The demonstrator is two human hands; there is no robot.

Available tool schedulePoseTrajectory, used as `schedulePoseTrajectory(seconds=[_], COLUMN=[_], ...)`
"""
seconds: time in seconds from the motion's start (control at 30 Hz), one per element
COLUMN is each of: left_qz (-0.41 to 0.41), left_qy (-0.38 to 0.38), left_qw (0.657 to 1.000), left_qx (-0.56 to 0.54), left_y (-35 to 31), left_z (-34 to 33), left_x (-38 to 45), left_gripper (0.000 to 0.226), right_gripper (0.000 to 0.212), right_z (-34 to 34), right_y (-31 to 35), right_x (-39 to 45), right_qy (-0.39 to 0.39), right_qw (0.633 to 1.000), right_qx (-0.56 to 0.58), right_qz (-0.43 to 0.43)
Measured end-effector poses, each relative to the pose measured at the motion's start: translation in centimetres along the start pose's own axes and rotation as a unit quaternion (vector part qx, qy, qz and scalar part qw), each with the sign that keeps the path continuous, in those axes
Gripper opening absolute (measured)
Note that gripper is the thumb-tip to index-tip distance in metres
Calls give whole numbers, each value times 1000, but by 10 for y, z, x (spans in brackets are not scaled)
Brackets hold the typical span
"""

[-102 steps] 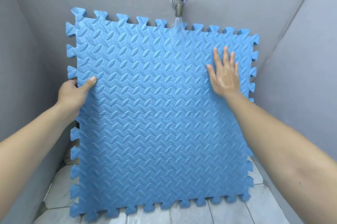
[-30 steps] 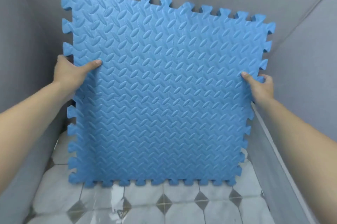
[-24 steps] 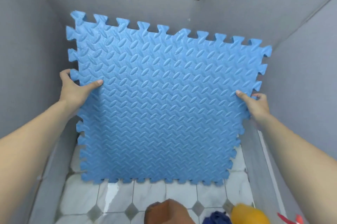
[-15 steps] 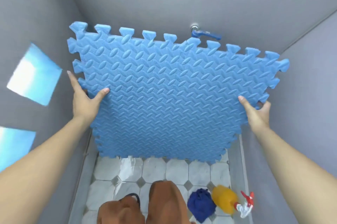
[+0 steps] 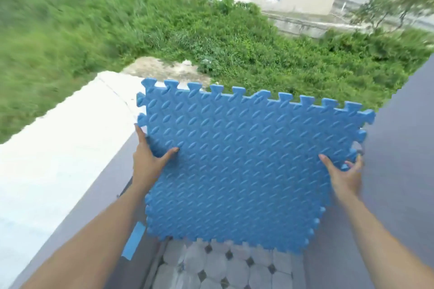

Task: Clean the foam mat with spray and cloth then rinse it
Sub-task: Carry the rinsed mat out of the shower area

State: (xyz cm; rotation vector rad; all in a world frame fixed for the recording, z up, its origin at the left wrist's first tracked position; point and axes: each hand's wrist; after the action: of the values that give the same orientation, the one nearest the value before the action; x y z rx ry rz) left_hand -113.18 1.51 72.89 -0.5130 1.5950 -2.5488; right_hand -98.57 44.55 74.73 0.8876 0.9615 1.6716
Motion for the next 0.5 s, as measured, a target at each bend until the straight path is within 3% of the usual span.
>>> schedulePoseTrajectory(seconds=[0.2, 0.5], left_qz=[-5, 91], left_qy=[-100, -286], left_qw=[991, 943], left_qx=[88, 144], left_y=[-32, -6], left_z=[83, 214], left_x=[-16, -136], left_gripper=[140, 133], right_gripper=[71, 91], right_z=[-8, -64], right_y=[56, 111], right_x=[-18, -99], right_qy=[89, 312], right_qw=[993, 941], right_qx=[62, 70], right_qz=[45, 114])
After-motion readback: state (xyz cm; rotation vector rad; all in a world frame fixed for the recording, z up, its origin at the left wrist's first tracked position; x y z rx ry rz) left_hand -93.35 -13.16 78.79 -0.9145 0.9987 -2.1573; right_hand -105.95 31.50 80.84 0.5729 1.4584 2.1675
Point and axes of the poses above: each hand's wrist, its own x-axis towards the middle knuckle, its own z-axis out of the back of the hand, y = z × x, and after that the axes turned 13 degrees about -y, right-handed
